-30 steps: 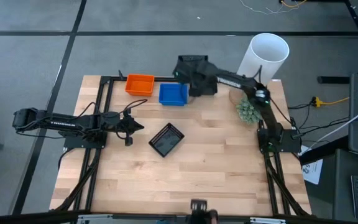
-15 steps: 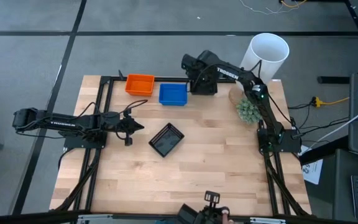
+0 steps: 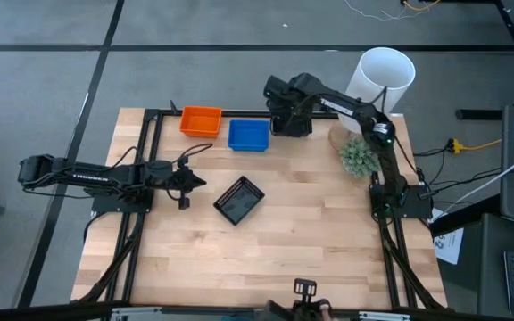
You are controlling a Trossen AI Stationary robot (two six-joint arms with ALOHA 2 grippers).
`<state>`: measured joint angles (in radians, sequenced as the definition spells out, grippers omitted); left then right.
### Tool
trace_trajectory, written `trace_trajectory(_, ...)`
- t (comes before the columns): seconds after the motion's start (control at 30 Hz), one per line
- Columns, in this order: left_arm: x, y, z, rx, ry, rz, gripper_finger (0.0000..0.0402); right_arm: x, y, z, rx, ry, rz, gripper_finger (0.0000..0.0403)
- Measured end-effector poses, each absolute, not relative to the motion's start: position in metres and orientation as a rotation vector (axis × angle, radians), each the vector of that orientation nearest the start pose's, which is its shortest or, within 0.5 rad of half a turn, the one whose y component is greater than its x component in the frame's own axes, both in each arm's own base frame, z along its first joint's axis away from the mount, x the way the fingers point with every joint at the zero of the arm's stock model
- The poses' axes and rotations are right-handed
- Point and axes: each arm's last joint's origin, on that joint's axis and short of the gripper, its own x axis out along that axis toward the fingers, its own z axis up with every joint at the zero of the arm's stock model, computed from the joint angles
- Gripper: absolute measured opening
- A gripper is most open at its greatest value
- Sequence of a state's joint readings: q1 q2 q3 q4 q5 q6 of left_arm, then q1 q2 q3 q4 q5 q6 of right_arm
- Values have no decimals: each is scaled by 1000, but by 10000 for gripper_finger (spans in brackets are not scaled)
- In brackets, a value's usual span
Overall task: Stack baskets by color
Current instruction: Stack the bottom right black bin on the top black bin
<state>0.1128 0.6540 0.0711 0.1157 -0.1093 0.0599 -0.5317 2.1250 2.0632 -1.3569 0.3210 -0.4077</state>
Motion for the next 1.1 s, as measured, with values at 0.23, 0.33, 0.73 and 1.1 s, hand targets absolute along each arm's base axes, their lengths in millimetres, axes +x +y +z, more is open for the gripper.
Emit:
trace_trajectory(0.23,130,18,131,31,530,209,0,340,-200,283,-266,1417,-403,0)
trace_trajectory(0.33,130,18,131,28,529,209,0,331,-196,276,-258,1432,-392,0)
trace_trajectory(0.73,131,18,131,6,523,215,0,329,-199,228,-262,1443,-344,0)
trace_trajectory(1.1,131,18,131,8,523,216,0,323,-202,207,-283,1441,-312,1)
